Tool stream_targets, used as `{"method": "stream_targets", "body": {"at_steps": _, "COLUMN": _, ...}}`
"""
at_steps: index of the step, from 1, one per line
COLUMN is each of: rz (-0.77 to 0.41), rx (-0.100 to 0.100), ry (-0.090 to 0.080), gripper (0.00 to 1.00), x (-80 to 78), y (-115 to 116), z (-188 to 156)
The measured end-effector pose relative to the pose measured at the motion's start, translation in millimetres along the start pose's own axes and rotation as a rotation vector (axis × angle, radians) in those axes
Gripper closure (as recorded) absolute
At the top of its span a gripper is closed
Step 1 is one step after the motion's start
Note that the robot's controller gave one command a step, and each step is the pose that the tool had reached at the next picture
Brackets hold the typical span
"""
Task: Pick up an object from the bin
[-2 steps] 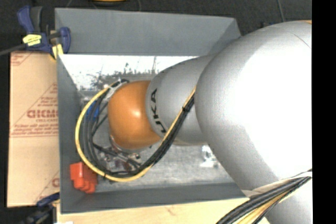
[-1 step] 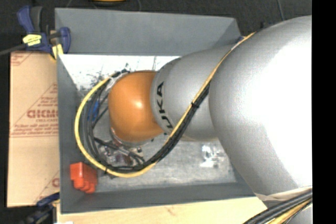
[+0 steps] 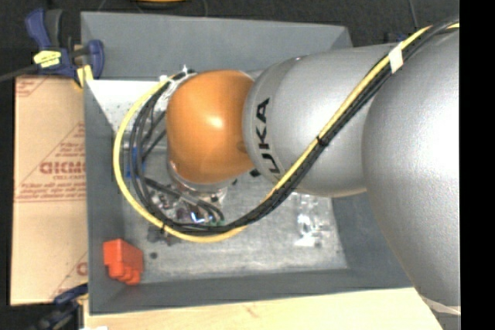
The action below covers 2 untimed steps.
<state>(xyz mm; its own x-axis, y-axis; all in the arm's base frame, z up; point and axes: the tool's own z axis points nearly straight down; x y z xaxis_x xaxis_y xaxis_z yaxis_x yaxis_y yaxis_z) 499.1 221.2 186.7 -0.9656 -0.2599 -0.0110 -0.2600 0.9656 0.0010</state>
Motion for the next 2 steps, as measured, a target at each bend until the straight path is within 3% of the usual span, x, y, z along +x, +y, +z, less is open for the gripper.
{"method": "stream_targets", "body": {"at_steps": 1, "rz": 0.150, "rx": 0.001, "ry": 0.013, "gripper": 1.00, "x": 7.0, "y": 19, "z": 52}}
{"method": "stream_targets", "body": {"at_steps": 2, "rz": -0.139, "rx": 0.000, "ry": 0.000, "gripper": 1.00, "x": -15.6, "y": 10, "z": -78}}
